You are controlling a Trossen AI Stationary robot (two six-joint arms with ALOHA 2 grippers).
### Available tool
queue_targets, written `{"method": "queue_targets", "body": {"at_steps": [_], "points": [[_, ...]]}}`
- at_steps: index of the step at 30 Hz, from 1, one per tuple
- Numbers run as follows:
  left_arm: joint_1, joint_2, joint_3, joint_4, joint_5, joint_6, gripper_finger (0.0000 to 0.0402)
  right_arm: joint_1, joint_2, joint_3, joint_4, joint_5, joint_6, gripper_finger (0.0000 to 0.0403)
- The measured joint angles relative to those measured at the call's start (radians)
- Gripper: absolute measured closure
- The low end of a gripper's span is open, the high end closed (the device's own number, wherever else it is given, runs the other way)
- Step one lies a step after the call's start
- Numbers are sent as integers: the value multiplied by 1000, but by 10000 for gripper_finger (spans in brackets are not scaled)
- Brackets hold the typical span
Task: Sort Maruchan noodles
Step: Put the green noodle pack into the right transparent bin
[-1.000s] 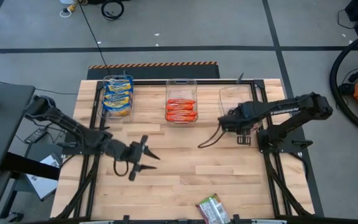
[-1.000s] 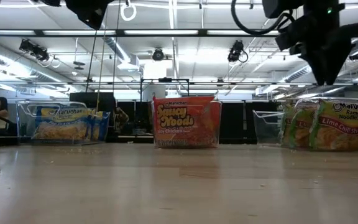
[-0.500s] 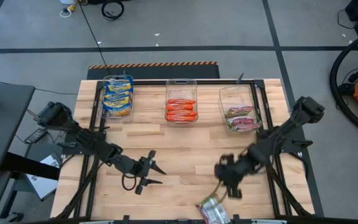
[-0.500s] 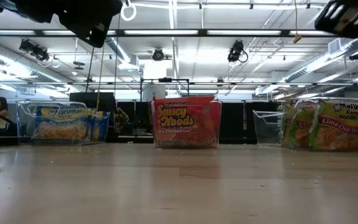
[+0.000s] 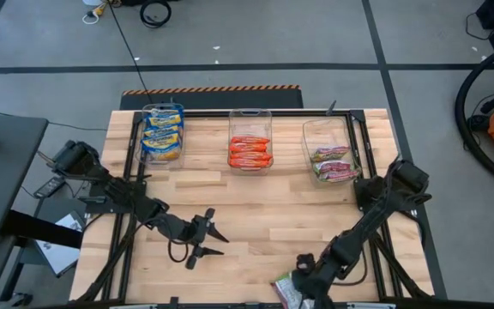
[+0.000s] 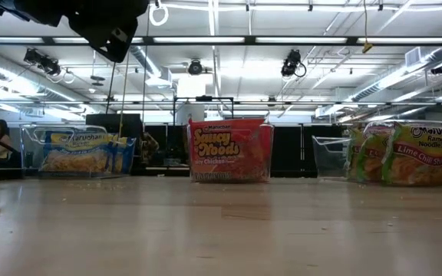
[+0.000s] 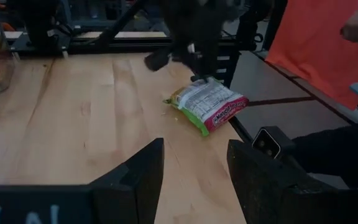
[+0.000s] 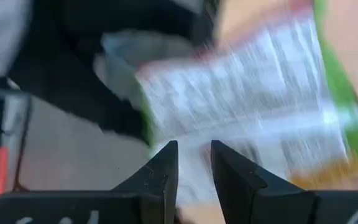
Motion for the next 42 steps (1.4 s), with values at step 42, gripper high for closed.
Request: {"method": "queue_targets", "body": {"at_steps": [42], "points": [[359, 496, 125, 67, 126, 455, 184, -295, -192, -233, -319, 478, -442, 251]]}}
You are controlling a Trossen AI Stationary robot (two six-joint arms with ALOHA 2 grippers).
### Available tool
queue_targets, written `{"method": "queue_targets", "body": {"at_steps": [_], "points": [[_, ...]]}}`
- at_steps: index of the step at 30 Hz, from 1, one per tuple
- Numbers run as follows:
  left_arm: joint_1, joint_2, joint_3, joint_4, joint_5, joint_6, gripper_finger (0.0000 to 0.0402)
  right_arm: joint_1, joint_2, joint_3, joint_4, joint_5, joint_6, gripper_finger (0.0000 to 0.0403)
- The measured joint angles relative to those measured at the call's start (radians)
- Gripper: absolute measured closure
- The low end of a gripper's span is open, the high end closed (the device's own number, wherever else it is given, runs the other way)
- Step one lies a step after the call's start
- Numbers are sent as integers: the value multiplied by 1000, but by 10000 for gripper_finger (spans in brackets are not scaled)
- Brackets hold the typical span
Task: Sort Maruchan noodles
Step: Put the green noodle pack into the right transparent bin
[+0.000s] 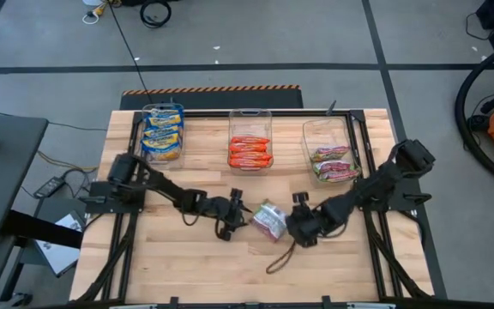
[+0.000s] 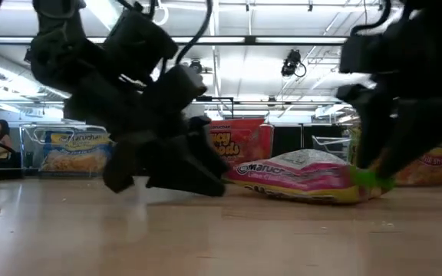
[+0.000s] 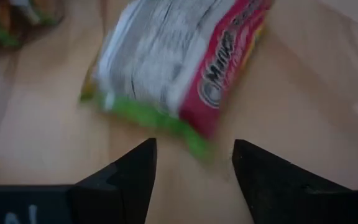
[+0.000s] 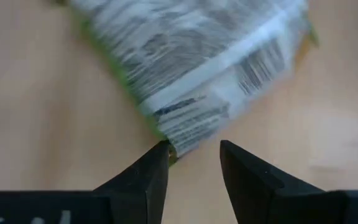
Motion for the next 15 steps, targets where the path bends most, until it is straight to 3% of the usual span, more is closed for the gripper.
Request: {"method": "queue_targets", "body": {"at_steps": [7, 10, 15], "points": [[-76, 41, 106, -58, 52, -46, 184, -136, 0, 87, -93, 270, -379, 240], [-109, -9, 129, -213, 43, -71, 184, -137, 0, 180, -180, 224, -419, 234], [-121, -98, 133, -395, -65, -188, 184, -59, -2, 249, -267, 60, -308, 213]]}}
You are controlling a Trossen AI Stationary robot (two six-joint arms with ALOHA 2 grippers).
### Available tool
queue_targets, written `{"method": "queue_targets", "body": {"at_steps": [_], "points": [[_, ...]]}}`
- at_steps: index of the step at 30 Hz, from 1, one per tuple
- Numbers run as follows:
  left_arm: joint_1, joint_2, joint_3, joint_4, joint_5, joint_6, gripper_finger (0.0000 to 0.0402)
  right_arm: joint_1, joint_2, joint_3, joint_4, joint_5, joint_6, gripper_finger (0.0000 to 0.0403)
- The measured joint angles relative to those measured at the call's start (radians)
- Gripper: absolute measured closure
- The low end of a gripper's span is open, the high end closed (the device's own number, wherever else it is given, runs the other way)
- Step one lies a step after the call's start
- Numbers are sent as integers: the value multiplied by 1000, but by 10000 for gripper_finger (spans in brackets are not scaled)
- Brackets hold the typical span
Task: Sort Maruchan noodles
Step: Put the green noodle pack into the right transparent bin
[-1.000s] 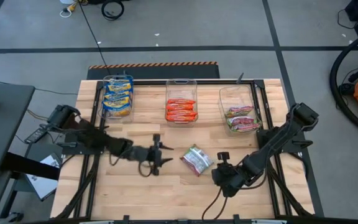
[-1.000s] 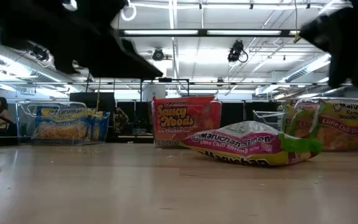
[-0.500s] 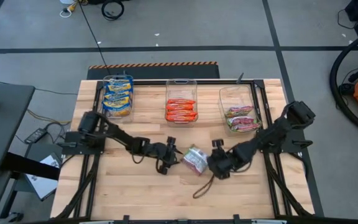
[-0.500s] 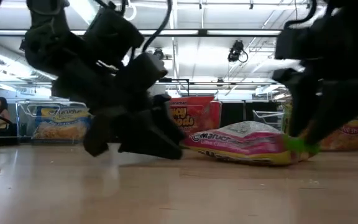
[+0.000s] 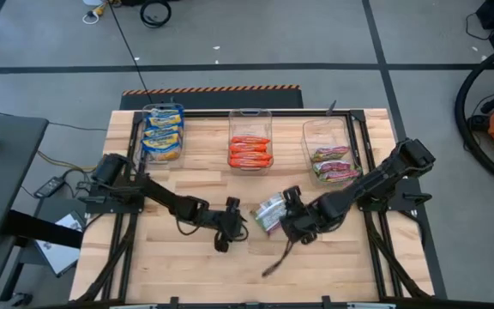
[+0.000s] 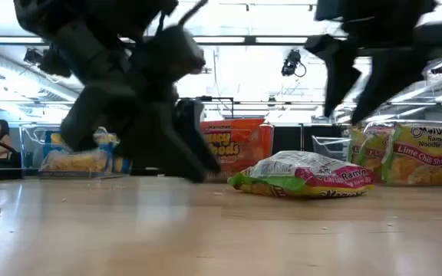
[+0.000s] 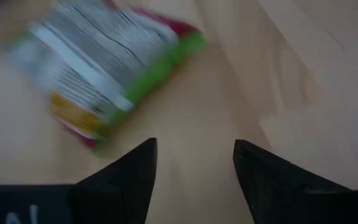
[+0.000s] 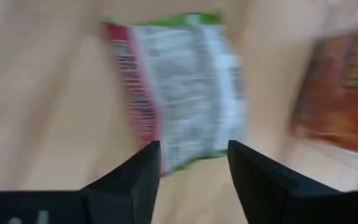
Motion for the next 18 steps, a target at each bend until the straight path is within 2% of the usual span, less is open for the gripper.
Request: {"method": "queue_targets", "body": {"at_steps": [3, 7, 12, 18], "points": [[12, -23, 1, 73, -87, 28, 185, 62, 0, -27, 27, -37, 43, 187], [86, -6, 1, 218, -171, 36, 185, 133, 0, -98, 101, 25, 67, 145], [176, 68, 7, 289, -151, 10, 185, 180, 0, -213, 231, 147, 41, 106], [189, 184, 13, 390, -123, -22, 185, 192, 2, -346, 475, 230, -127, 102]]}}
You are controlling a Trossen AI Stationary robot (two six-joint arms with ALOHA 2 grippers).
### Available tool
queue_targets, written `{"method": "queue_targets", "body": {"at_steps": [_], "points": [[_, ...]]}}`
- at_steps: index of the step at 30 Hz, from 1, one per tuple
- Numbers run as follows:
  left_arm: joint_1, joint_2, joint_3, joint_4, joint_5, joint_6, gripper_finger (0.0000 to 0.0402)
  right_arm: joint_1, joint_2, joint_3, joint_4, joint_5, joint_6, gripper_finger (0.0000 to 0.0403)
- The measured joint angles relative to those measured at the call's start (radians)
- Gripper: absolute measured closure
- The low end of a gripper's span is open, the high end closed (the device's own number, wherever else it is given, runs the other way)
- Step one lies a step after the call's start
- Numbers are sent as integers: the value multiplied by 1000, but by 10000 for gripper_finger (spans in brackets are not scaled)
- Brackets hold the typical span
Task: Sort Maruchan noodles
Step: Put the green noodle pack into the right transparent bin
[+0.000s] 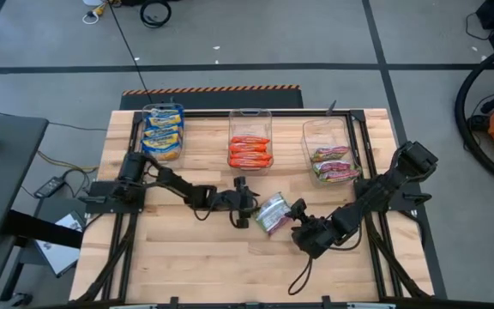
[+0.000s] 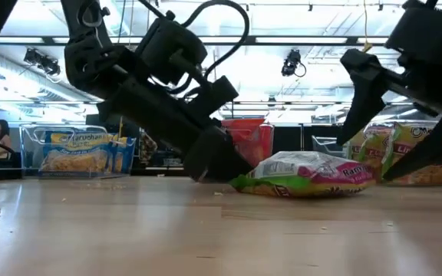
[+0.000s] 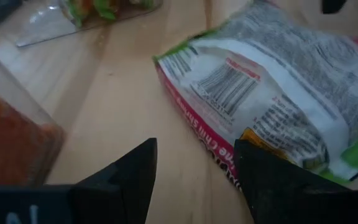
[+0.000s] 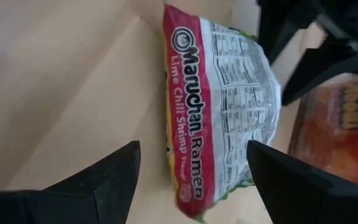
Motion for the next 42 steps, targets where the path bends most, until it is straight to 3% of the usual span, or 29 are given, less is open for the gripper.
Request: {"method": "queue_targets", "body": {"at_steps": [9, 15, 20, 24, 30, 34, 38, 42], "points": [[-5, 14, 1, -5, -3, -69, 185, -65, 45, -68, 165, 30, -208, 111], [-5, 20, 1, -9, -5, -122, 185, -115, 117, -68, 367, 43, -397, 112], [-6, 20, 1, -20, -4, -133, 185, -136, 141, -66, 454, 73, -395, 124], [-6, 20, 1, -20, -4, -117, 185, -144, 138, -35, 430, 82, -303, 165], [-11, -54, -3, -94, -7, -40, 184, -209, 121, 88, 153, -60, -113, 256], [-19, -221, -1, -372, 1, -41, 184, -265, 84, 240, -146, -248, 17, 307], [-32, -420, -1, -677, -1, -66, 184, -327, 15, 403, -467, -327, 52, 334], [-61, -593, -27, -763, 9, -78, 184, -441, -103, 476, -631, -401, 54, 337]]}}
